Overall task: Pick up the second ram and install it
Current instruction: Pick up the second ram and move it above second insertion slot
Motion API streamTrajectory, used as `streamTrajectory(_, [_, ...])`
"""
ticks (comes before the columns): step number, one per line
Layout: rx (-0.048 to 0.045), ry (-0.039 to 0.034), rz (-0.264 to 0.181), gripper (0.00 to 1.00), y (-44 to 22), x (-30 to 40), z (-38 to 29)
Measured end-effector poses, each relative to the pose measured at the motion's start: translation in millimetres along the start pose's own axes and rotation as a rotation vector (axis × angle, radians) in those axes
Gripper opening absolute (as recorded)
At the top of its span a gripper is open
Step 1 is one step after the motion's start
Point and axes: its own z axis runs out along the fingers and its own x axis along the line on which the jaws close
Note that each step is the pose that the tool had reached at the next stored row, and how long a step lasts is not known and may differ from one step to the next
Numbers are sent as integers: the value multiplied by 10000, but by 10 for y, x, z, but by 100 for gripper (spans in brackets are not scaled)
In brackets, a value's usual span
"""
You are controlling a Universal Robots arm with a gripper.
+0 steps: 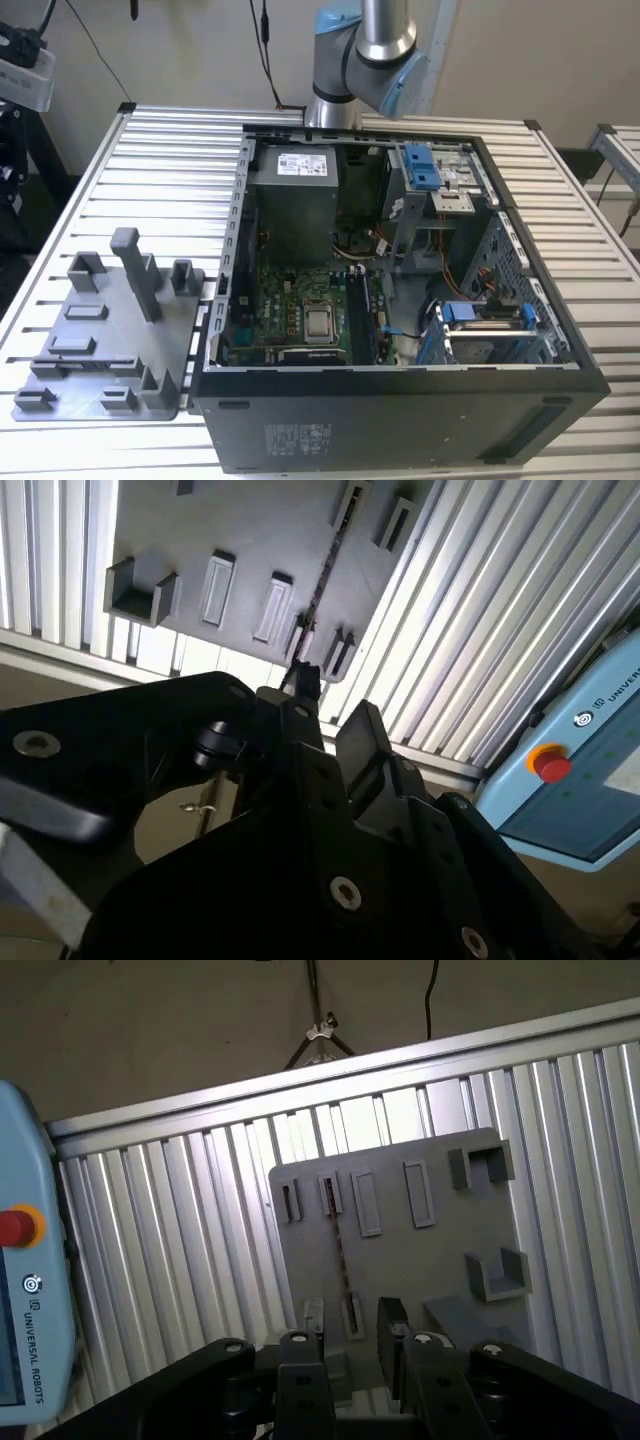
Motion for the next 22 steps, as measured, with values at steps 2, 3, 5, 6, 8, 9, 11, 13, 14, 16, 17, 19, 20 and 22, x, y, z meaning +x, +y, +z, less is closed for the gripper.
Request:
streamTrajectory(2, [1,0,0,42,0,0,0])
streamTrajectory(3, [0,0,0,42,0,0,0])
streamTrajectory(5, [0,0,0,42,0,0,0])
streamTrajectory(6, [0,-1,0,42,0,0,0])
streamTrajectory(8, [0,0,0,42,0,0,0])
streamTrajectory(9, [0,-1,0,42,0,0,0])
streamTrajectory(11, [0,-1,0,42,0,0,0])
streamTrajectory(13, [0,-1,0,42,0,0,0])
streamTrajectory(14, [0,-2,-1,42,0,0,0])
streamTrajectory(16, [0,-1,0,42,0,0,0])
streamTrajectory(17, [0,2,0,42,0,0,0])
streamTrajectory(19, [24,0,-18,42,-1,1,6])
streamTrajectory(20, [46,-6,-35,42,-1,0,13])
streamTrajectory(22, [117,-19,-82,42,-1,-1,31])
